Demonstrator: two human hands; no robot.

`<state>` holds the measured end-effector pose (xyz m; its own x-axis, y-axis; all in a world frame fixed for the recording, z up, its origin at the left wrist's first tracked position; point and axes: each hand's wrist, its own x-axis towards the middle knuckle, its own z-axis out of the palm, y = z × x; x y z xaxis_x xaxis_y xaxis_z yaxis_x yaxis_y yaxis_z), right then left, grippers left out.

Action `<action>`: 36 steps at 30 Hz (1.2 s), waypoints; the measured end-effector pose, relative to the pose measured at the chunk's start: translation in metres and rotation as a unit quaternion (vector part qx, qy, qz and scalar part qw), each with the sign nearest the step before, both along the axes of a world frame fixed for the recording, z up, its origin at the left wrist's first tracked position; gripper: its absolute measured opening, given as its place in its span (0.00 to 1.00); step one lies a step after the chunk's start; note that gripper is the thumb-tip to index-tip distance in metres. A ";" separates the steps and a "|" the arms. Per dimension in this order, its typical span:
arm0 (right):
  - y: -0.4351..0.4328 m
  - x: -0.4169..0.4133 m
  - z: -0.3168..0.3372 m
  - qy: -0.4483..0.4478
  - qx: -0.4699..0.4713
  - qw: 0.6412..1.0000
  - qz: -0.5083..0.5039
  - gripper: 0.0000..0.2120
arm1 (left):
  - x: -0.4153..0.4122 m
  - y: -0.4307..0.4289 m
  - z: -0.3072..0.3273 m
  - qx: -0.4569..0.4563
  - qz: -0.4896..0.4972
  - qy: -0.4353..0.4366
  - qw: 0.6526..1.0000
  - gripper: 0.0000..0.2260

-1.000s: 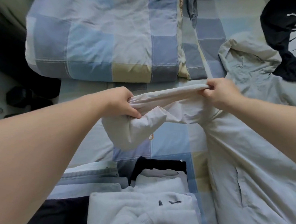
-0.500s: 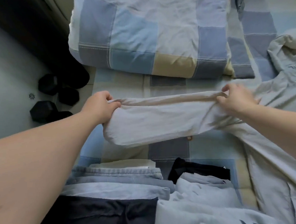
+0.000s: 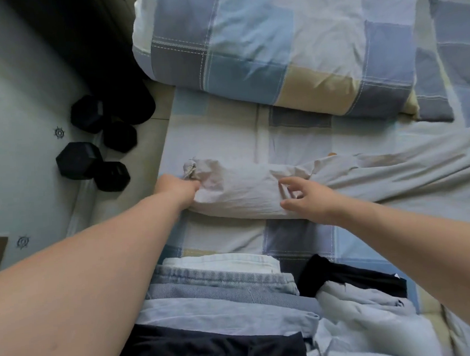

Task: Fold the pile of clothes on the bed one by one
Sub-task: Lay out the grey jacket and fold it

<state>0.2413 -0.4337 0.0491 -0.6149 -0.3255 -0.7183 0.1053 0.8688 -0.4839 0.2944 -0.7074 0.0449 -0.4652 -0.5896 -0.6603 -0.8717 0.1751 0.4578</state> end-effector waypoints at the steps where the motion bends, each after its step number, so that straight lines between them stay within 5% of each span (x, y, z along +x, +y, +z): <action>1: -0.001 0.000 0.000 0.015 -0.006 1.000 -0.007 0.30 | 0.000 -0.001 -0.001 0.006 0.024 0.033 0.999 0.12; 4: -0.004 0.004 0.002 0.096 0.035 0.994 0.040 0.30 | 0.000 -0.001 0.002 0.036 0.118 0.112 0.986 0.08; 10: 0.000 0.021 0.006 0.057 -0.020 0.994 0.094 0.17 | 0.001 -0.014 0.007 -0.014 0.134 0.098 0.986 0.08; 12: 0.007 0.022 0.003 0.150 -0.004 0.986 0.075 0.19 | 0.000 -0.015 0.007 -0.046 0.074 0.071 0.994 0.07; 14: 0.014 0.021 0.000 0.217 0.060 0.973 0.054 0.25 | 0.001 -0.013 0.010 -0.145 -0.089 0.027 0.985 0.20; 17: 0.024 0.014 -0.001 0.208 0.166 0.964 0.022 0.34 | -0.002 0.004 0.028 -0.300 -0.335 0.110 0.887 0.27; 19: 0.031 0.011 -0.002 0.189 0.192 0.963 0.029 0.36 | -0.011 0.024 0.033 -0.280 -0.466 0.167 0.822 0.27; 24: 0.060 0.012 -0.009 0.119 0.192 0.964 0.140 0.48 | -0.007 0.083 0.006 -0.253 -0.671 -0.022 0.697 0.41; 26: 0.078 0.014 -0.011 0.144 0.195 0.957 0.158 0.45 | -0.006 0.088 -0.001 -0.286 -0.647 -0.036 0.706 0.31; 29: 0.108 0.009 -0.012 0.247 0.215 0.937 0.120 0.20 | -0.018 0.081 -0.004 -0.290 -0.574 0.071 0.763 0.08; 32: 0.126 -0.002 -0.007 0.273 0.215 0.934 0.081 0.09 | -0.038 0.072 0.012 -0.160 -0.462 0.081 0.869 0.16; 36: 0.122 -0.025 0.015 0.324 0.104 0.939 -0.056 0.03 | -0.071 0.064 0.032 -0.231 -0.364 0.072 0.900 0.20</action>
<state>0.2162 -0.3113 0.0640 -0.9667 -0.1262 -0.2225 -0.0557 0.9529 -0.2982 0.2236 -0.6437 0.0766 -0.9001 -0.2909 -0.3243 -0.3870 0.8757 0.2887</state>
